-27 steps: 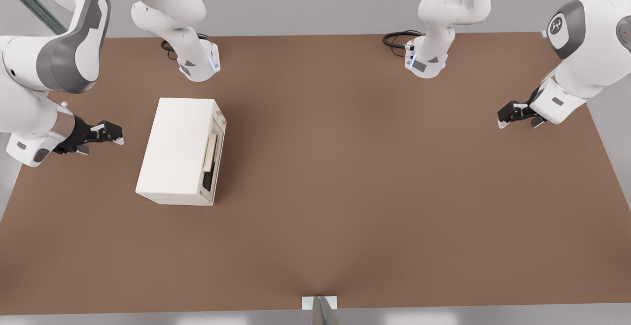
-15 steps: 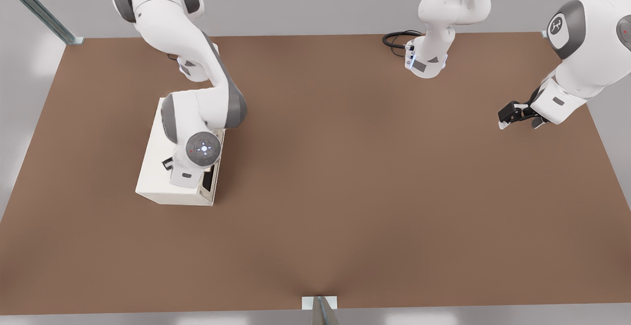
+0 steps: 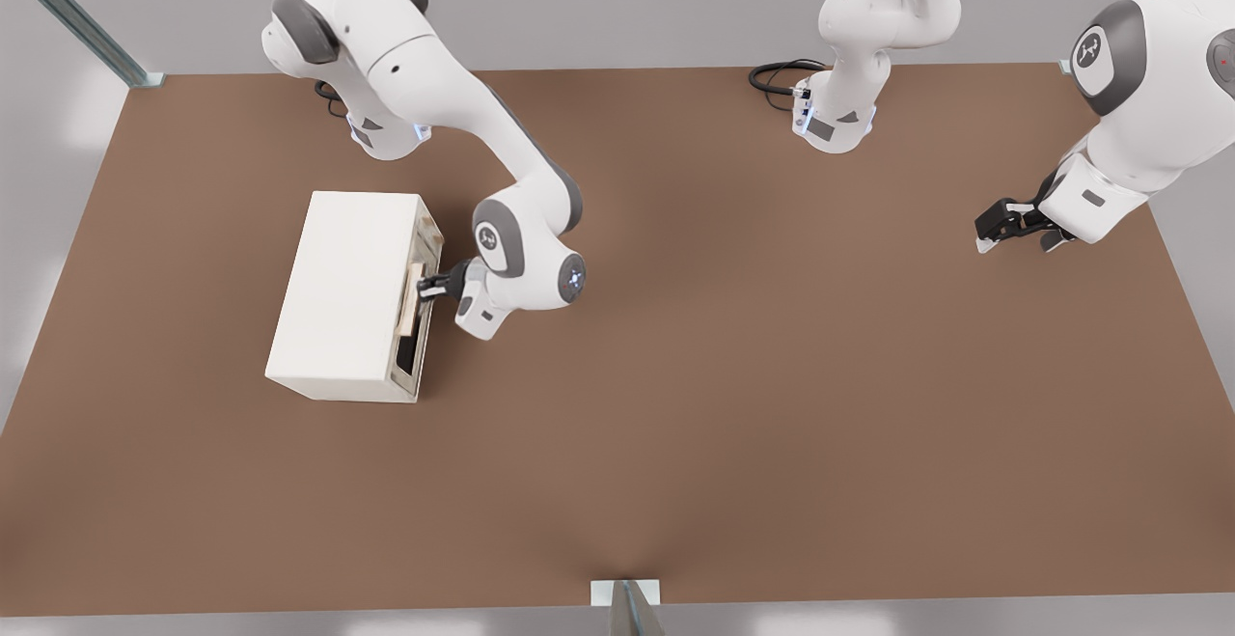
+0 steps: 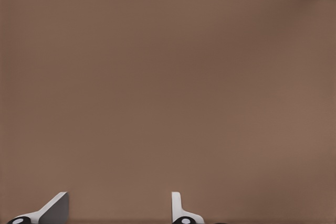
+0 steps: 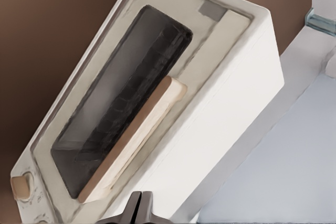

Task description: Keep left arm still and open the oven door with right arm

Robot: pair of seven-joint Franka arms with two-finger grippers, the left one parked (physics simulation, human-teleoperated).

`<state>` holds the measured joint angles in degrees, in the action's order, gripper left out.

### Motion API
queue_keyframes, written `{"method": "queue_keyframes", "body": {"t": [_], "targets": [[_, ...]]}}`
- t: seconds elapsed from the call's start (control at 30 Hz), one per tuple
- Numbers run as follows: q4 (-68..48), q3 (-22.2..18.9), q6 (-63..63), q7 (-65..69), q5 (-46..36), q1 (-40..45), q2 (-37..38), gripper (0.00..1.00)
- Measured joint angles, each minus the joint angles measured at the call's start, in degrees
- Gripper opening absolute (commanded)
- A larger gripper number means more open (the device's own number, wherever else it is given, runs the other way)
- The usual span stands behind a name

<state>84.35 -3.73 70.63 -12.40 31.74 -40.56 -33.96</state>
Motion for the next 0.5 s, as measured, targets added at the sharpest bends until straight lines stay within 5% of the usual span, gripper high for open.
{"method": "queue_keyframes", "body": {"t": [0.5], "targets": [[6.56, -0.03, 3.39, -16.68, 2.22, 0.52, -0.55, 0.00]]}}
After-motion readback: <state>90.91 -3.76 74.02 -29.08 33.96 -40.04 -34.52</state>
